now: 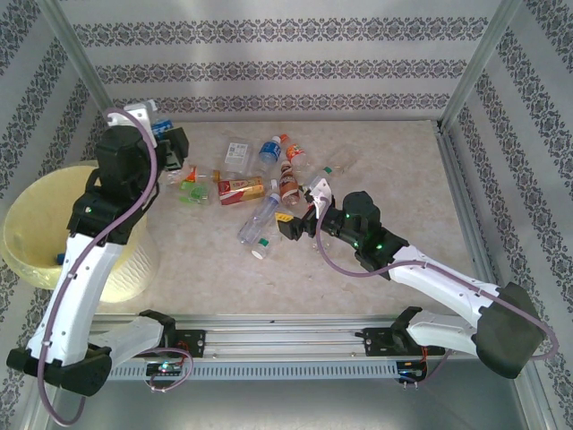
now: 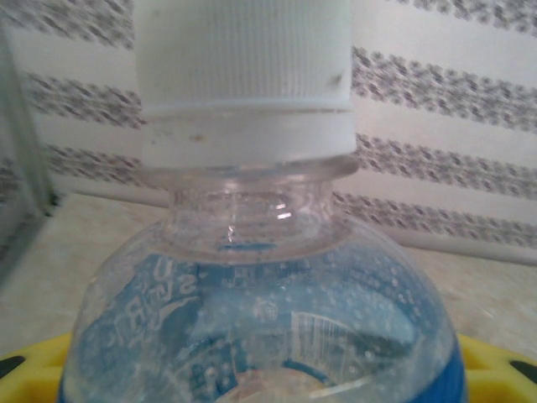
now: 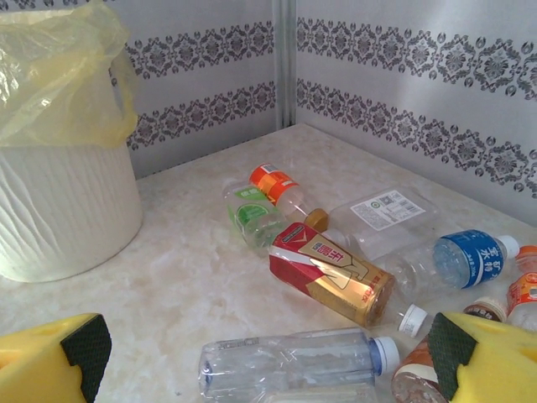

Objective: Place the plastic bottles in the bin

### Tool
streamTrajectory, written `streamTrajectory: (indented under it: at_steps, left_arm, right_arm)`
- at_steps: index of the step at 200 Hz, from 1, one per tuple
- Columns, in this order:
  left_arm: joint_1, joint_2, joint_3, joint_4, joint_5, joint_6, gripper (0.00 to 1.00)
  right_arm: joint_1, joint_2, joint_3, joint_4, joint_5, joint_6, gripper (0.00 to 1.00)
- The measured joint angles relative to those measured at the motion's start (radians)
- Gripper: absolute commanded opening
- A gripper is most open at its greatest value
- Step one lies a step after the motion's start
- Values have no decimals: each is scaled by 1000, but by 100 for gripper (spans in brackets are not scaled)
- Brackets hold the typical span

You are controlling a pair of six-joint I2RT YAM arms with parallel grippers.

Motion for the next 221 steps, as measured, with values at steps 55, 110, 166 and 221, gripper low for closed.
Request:
streamTrajectory:
  at_steps: [55,110,166,221]
  left_arm:
    - [64,-58,22,-70,-236,87,50]
    - [185,-87,-5,-179,-428,94,50]
    - [428,-126,-110,-240,-436,89,50]
    - [800,-36,-142,-280,-264,25,52]
  right_arm:
    - [0,9,0,8,33,0,98]
    - [0,75,61,-16,-8,0,98]
    - [0,82,139,-45,-82,-3,98]
    - [0,81,140,-65,-100,-3,98]
